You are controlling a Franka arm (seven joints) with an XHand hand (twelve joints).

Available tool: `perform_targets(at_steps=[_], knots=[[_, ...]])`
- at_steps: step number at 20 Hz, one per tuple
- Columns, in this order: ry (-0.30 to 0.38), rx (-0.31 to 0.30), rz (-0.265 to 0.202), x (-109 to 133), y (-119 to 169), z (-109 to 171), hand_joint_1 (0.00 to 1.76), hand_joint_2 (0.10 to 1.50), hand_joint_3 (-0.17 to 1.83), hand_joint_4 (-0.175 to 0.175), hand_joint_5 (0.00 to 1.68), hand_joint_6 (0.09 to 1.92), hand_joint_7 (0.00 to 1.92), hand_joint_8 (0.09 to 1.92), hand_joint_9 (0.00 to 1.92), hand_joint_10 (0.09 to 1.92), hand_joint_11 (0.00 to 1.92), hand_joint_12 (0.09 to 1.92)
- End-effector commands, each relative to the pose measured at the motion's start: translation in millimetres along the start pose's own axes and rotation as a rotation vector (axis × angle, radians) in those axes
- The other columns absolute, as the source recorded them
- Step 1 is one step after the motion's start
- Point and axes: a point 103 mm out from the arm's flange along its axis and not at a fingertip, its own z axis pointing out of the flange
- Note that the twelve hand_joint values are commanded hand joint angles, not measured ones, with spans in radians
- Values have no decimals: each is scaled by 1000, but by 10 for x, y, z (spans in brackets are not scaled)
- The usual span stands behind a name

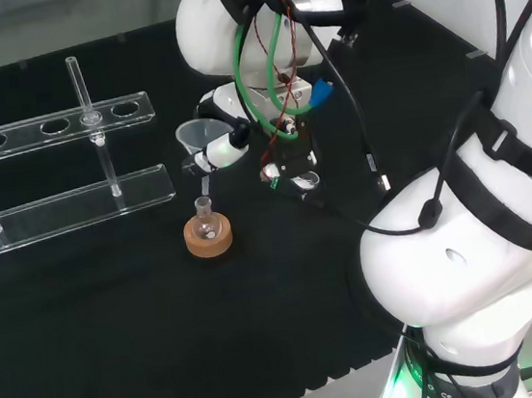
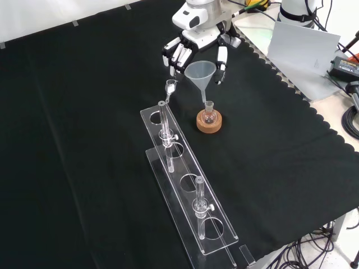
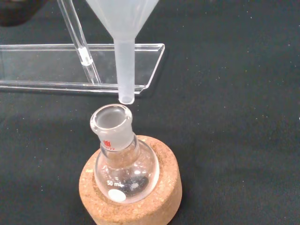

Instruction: Place the funnel on the round-bottom flask.

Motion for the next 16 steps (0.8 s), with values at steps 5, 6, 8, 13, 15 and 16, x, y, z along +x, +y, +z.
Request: perform_targets(at_steps=[5, 6, 8, 13, 15, 16], knots=[[2, 11, -4, 51, -6, -3, 749, 775, 134, -42, 611, 372, 942, 487, 615, 491, 0, 1253], [-2, 13, -6, 61, -12, 1, 749, 775, 135, -42, 611, 373, 942, 486, 615, 491, 0, 1253], [-4, 15, -7, 73, -23, 18, 749, 774, 136, -42, 610, 374, 942, 486, 616, 491, 0, 1253], [-2, 22, -10, 83, -52, 44, 749, 773, 139, -42, 609, 377, 943, 486, 616, 490, 0, 1253], [-1, 25, -12, 65, -74, 48, 749, 773, 140, -42, 609, 378, 943, 486, 616, 490, 0, 1253], [-5, 29, -12, 76, -70, 69, 749, 773, 141, -42, 609, 378, 944, 486, 616, 490, 0, 1253]])
